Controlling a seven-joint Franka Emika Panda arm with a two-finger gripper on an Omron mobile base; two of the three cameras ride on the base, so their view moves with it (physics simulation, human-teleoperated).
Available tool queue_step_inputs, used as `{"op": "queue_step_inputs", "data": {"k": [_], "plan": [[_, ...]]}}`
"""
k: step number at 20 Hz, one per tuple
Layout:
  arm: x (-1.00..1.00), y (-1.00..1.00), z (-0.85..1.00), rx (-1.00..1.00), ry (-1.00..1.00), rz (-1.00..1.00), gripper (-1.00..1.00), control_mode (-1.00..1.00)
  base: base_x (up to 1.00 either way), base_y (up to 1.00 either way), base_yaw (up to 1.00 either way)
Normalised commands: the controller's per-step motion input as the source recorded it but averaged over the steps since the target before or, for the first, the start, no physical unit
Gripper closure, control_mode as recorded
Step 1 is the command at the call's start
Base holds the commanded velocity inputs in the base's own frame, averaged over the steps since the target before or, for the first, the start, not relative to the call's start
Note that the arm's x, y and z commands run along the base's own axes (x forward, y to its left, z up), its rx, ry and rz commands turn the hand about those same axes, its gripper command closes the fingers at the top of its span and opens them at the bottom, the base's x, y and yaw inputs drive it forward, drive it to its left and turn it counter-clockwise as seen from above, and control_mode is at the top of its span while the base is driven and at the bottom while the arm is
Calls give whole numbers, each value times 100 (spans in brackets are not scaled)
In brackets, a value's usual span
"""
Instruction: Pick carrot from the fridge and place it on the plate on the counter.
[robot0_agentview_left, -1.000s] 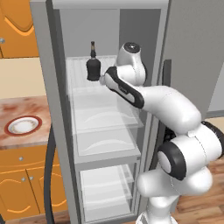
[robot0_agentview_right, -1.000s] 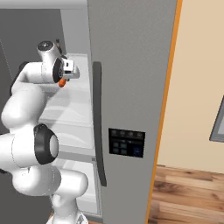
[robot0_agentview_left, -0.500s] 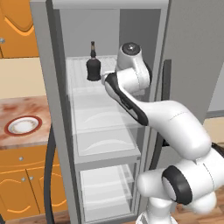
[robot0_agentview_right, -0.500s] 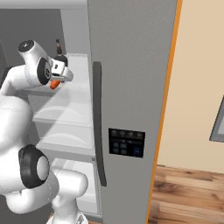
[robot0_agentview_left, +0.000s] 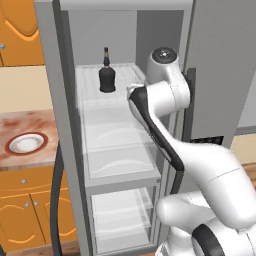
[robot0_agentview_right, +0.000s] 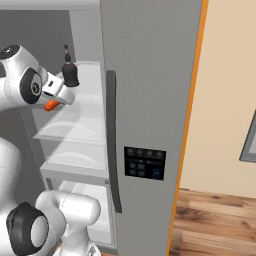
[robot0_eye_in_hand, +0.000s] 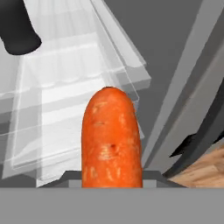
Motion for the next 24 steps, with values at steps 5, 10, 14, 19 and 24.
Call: {"op": "queue_step_inputs", "data": {"k": [5,10,14,19,24], "plan": [[-100,-57,-5,24,0,-5,100,-100,0,0,0],[-100,-43,-5,16,-2,-4,100,-100,0,0,0],[-100,-31,-25,7,-2,-6,100,-100,0,0,0],[-88,-28,-28,2,0,-5,100,-100,0,0,0],[-56,-25,-30,1,1,-5,100,-100,0,0,0]]}}
